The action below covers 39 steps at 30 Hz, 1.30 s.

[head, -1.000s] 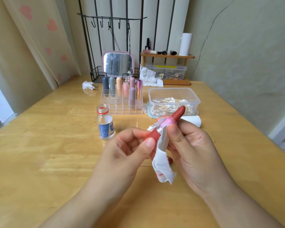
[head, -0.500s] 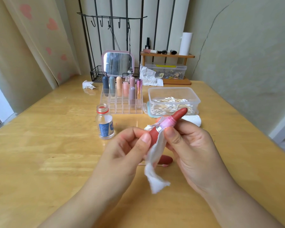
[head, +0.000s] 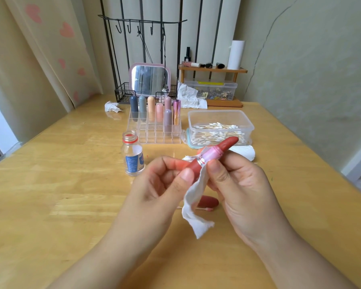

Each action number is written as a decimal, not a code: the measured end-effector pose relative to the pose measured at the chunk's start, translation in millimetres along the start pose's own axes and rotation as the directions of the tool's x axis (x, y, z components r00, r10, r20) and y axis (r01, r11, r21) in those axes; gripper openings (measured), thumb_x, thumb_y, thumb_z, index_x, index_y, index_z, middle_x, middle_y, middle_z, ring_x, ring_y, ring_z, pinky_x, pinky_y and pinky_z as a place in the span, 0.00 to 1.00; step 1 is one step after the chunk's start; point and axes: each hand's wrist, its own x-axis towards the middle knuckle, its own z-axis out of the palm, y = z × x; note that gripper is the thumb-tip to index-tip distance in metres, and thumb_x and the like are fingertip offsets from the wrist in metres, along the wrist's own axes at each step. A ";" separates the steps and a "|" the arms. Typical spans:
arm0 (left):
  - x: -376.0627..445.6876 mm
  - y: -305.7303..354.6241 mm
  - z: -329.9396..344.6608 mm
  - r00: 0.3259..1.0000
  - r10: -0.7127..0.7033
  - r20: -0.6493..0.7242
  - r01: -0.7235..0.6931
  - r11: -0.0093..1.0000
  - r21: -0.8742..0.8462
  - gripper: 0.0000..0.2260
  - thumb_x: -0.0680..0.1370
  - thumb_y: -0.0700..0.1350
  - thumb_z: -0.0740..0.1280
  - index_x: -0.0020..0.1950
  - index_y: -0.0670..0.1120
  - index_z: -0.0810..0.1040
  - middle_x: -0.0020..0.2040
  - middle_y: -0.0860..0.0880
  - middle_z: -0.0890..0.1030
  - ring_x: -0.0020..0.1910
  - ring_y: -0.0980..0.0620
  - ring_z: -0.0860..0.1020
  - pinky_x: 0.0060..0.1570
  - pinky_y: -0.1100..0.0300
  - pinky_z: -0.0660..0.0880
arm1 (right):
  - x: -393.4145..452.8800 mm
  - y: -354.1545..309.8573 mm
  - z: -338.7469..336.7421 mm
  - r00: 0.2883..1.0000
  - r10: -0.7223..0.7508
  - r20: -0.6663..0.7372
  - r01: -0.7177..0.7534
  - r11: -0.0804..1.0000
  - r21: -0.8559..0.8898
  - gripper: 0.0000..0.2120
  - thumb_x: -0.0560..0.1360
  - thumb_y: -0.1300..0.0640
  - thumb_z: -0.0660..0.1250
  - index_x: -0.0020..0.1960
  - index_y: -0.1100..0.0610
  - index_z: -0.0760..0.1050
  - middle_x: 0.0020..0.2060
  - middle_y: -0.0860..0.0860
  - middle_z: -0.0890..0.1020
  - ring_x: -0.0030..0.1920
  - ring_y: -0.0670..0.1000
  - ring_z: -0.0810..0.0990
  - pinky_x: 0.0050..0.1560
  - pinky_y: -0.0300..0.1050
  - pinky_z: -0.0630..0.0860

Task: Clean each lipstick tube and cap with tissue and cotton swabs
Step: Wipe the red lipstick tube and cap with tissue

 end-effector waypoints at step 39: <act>1.3 -3.1 -3.3 0.992 0.101 -0.077 -0.092 0.988 0.120 0.09 0.65 0.40 0.77 0.38 0.46 0.77 0.38 0.48 0.83 0.38 0.56 0.80 0.39 0.66 0.75 | -3.2 0.7 9.1 1.000 0.009 0.010 -0.008 1.000 -0.026 0.09 0.75 0.50 0.61 0.48 0.52 0.78 0.38 0.43 0.84 0.42 0.42 0.82 0.42 0.34 0.76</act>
